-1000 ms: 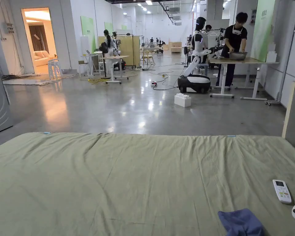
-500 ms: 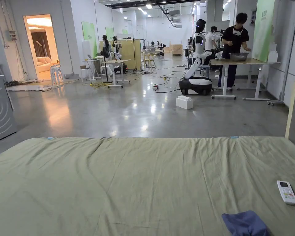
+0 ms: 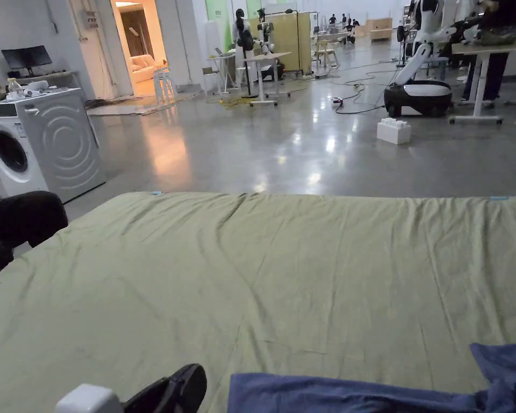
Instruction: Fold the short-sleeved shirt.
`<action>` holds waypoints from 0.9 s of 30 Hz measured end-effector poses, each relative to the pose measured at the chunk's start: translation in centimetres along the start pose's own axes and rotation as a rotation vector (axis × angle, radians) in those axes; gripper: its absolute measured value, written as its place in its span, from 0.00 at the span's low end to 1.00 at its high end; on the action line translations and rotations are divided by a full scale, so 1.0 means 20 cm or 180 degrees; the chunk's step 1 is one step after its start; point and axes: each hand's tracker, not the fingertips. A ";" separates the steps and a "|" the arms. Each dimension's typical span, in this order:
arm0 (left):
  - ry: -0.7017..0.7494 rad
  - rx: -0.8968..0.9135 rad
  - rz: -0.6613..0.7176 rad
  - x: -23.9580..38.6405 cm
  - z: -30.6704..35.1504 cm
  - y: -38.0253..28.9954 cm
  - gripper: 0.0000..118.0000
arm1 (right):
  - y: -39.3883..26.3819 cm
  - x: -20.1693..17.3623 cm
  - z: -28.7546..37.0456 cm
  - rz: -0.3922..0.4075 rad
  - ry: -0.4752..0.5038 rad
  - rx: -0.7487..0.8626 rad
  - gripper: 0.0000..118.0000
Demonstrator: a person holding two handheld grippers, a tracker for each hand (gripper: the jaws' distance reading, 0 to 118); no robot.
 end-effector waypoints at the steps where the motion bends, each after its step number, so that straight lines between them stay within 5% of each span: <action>1: 0.0017 -0.0075 0.0005 -0.05 -0.11 -0.01 0.63 | -0.02 0.02 -0.03 -0.0122 0.0070 -0.0127 0.00; 2: 0.0031 -0.0104 -0.0068 -0.09 -0.21 -0.02 0.76 | -0.02 0.03 -0.04 -0.0178 0.0117 -0.0141 0.00; 3: 0.0083 -0.0185 -0.0045 -0.13 -0.32 -0.02 0.80 | -0.03 0.04 -0.06 -0.0279 0.0133 -0.0196 0.00; 7: 0.0116 -0.0864 0.0221 -0.29 -0.86 -0.13 0.79 | -0.08 0.08 -0.11 -0.0620 0.0107 -0.0371 0.00; 13: 0.0468 -0.1793 0.0233 -0.47 -1.46 -0.41 0.66 | -0.13 0.14 -0.12 -0.0925 -0.0004 -0.0596 0.00; 21: 0.0733 -0.2207 -0.0082 -0.38 -1.58 -0.60 0.15 | -0.23 0.20 -0.07 -0.1020 -0.0314 -0.0868 0.00; 27: 0.0820 -0.2441 -0.0542 -0.24 -1.67 -0.60 0.13 | -0.29 0.23 -0.13 -0.0990 -0.0192 -0.1045 0.00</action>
